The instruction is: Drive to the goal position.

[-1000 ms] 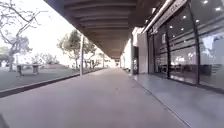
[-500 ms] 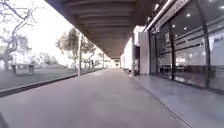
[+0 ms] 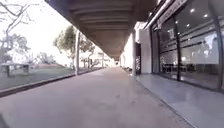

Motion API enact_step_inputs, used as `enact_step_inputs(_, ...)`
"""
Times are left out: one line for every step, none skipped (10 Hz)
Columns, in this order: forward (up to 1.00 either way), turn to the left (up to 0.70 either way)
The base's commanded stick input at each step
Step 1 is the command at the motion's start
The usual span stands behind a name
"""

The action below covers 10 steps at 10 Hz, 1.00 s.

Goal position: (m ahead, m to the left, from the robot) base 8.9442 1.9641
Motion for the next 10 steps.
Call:
enact_step_inputs(0.70, 0.00)
enact_step_inputs(0.70, 0.00)
enact_step_inputs(0.70, 0.00)
enact_step_inputs(0.70, 0.00)
enact_step_inputs(0.70, 0.00)
enact_step_inputs(0.70, 0.00)
enact_step_inputs(0.70, 0.00)
enact_step_inputs(0.70, 0.00)
enact_step_inputs(0.70, 0.00)
enact_step_inputs(0.70, 0.00)
